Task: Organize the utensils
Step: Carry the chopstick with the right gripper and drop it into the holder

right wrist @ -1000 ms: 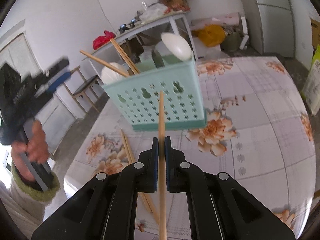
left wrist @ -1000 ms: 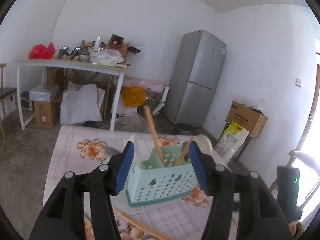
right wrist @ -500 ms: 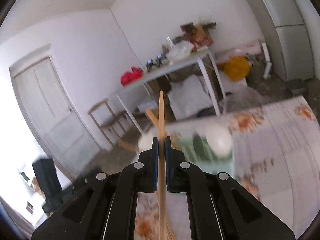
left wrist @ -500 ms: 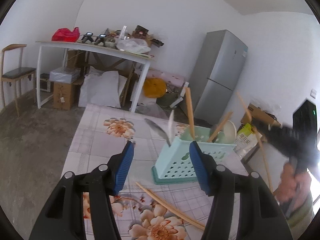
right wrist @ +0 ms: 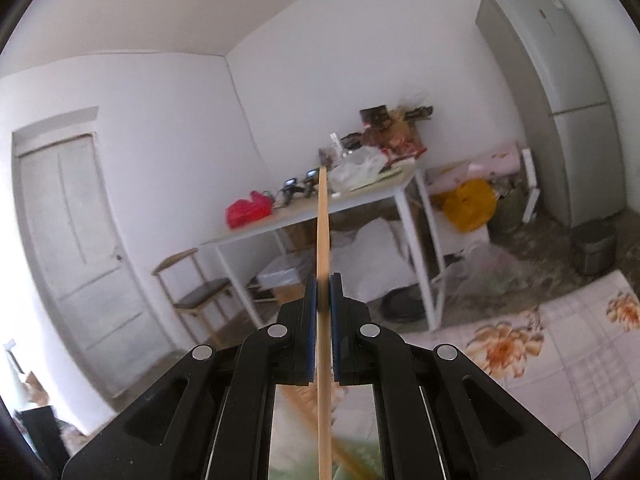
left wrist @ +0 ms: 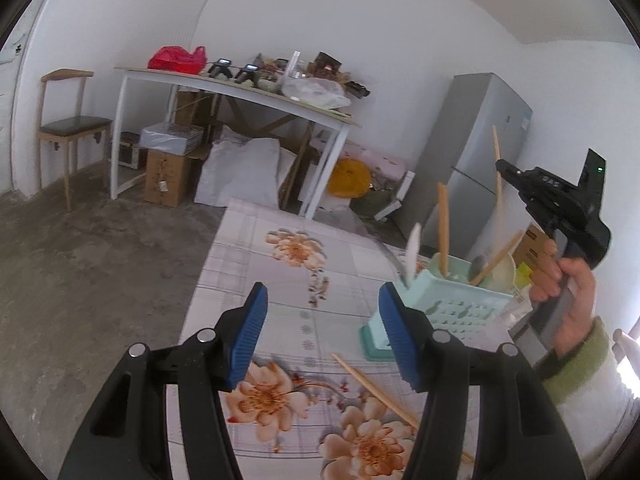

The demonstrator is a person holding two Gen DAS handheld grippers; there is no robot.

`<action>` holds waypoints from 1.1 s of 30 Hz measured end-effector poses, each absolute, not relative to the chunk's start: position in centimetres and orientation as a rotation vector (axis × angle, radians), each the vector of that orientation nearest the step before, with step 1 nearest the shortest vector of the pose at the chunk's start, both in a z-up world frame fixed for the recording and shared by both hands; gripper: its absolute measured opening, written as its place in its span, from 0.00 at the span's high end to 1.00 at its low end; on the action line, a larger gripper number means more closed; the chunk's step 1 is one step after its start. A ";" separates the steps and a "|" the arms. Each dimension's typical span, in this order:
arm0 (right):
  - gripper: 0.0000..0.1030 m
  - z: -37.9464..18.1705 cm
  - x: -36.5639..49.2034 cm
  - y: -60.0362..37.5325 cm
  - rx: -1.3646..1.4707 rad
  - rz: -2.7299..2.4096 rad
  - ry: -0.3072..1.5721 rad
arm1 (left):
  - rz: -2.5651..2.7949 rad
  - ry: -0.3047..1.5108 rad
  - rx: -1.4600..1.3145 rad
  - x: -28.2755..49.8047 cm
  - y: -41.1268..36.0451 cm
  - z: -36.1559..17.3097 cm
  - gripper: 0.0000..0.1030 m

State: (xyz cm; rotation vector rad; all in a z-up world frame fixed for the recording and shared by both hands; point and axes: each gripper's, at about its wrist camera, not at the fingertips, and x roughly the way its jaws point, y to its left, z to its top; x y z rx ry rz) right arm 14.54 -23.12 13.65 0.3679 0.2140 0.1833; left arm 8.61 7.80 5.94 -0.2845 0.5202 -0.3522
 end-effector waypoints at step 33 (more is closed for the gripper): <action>0.57 8.2 2.7 -21.9 0.055 0.087 0.354 | -0.385 0.662 -0.237 10.2 4.4 2.6 0.43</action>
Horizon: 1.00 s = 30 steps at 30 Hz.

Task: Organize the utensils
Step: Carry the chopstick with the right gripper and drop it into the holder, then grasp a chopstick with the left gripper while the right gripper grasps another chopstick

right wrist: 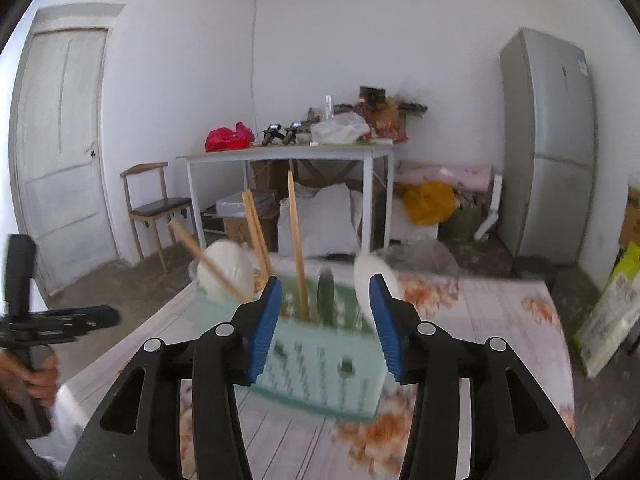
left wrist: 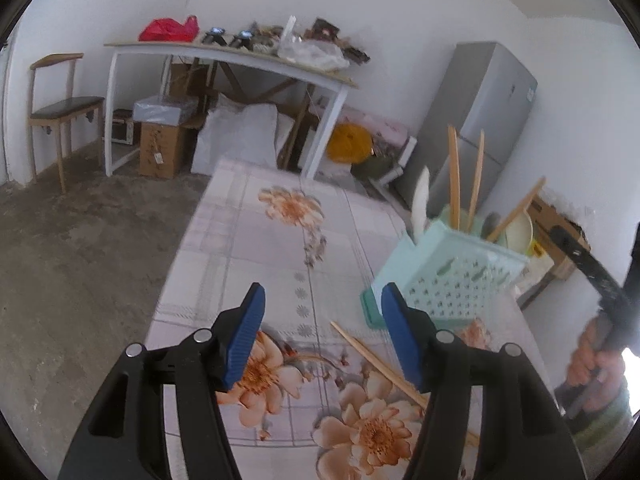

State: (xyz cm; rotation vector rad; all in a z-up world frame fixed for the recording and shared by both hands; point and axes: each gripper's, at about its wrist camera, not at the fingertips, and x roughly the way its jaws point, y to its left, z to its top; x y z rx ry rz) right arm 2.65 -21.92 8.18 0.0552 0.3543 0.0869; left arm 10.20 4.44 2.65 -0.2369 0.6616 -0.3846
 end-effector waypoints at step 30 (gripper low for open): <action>0.55 -2.9 -3.0 -22.6 0.420 0.139 0.715 | -0.410 0.959 0.125 9.0 -7.9 -4.7 0.44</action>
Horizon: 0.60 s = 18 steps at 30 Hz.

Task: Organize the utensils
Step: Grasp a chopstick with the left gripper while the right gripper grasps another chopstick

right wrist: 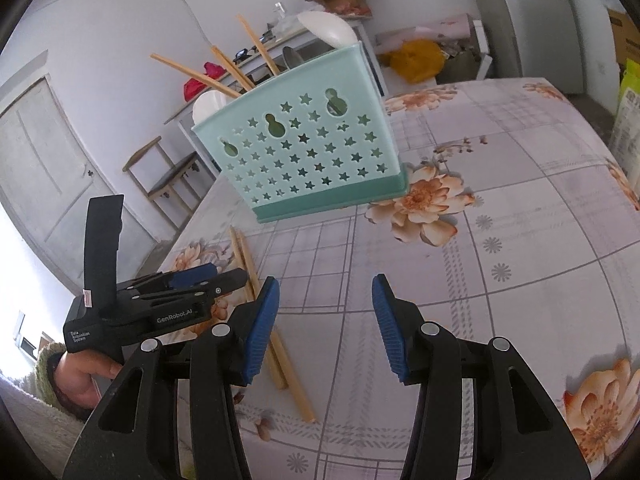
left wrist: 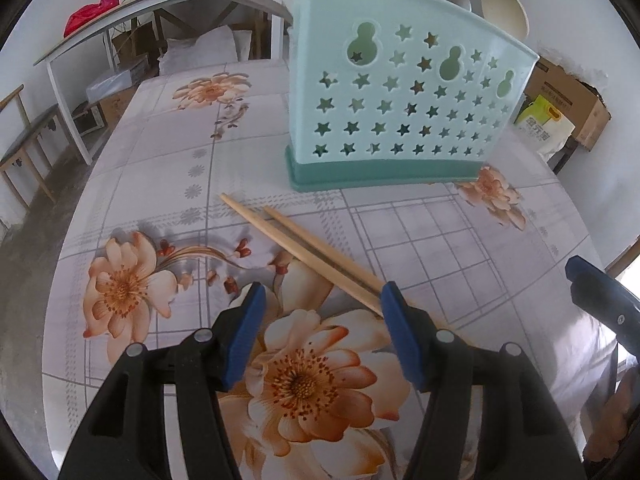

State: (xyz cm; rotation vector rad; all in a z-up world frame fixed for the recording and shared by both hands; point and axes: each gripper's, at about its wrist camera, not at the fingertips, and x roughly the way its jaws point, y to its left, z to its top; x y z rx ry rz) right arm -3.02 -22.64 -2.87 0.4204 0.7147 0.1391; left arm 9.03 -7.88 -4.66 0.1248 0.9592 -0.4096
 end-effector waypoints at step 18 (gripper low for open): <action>0.55 -3.3 -2.4 -22.0 0.412 0.156 0.734 | -0.424 1.009 0.005 10.9 -6.8 -4.4 0.51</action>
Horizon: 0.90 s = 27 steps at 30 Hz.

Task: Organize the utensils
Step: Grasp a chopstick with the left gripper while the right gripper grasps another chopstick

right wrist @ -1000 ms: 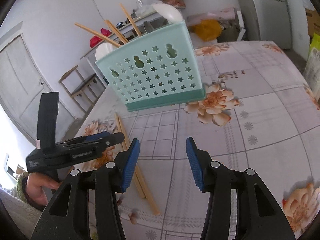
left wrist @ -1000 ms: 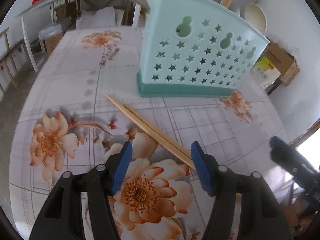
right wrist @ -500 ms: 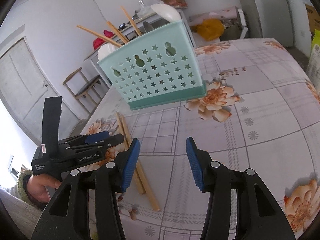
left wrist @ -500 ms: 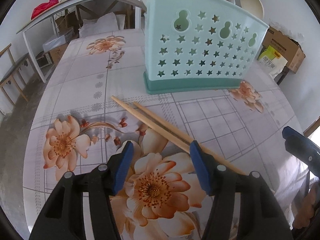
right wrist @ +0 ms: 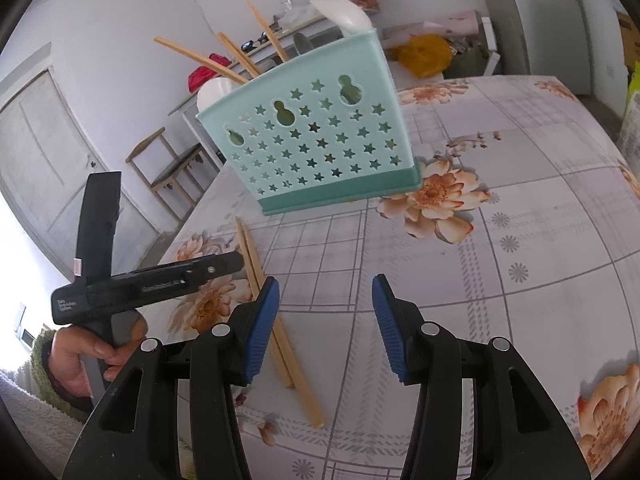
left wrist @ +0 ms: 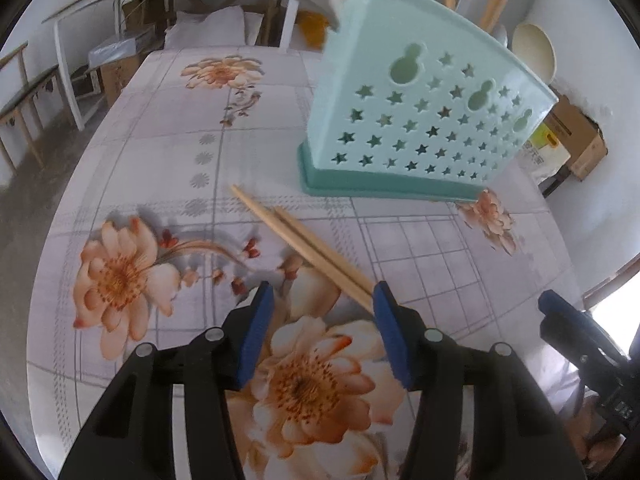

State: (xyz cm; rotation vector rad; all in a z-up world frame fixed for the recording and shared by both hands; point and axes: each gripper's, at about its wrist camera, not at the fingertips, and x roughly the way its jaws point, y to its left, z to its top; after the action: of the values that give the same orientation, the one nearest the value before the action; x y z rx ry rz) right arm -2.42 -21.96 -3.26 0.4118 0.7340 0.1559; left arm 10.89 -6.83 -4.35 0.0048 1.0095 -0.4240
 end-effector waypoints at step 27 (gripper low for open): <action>0.55 -4.2 1.3 -17.2 0.222 0.281 0.879 | -0.389 0.916 0.232 9.0 -4.7 -5.0 0.85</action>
State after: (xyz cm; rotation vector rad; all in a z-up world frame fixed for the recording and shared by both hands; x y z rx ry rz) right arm 1.31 -17.21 -4.25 0.2218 0.8790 0.2811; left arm 8.97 -4.75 -4.96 0.2319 0.9164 -0.3891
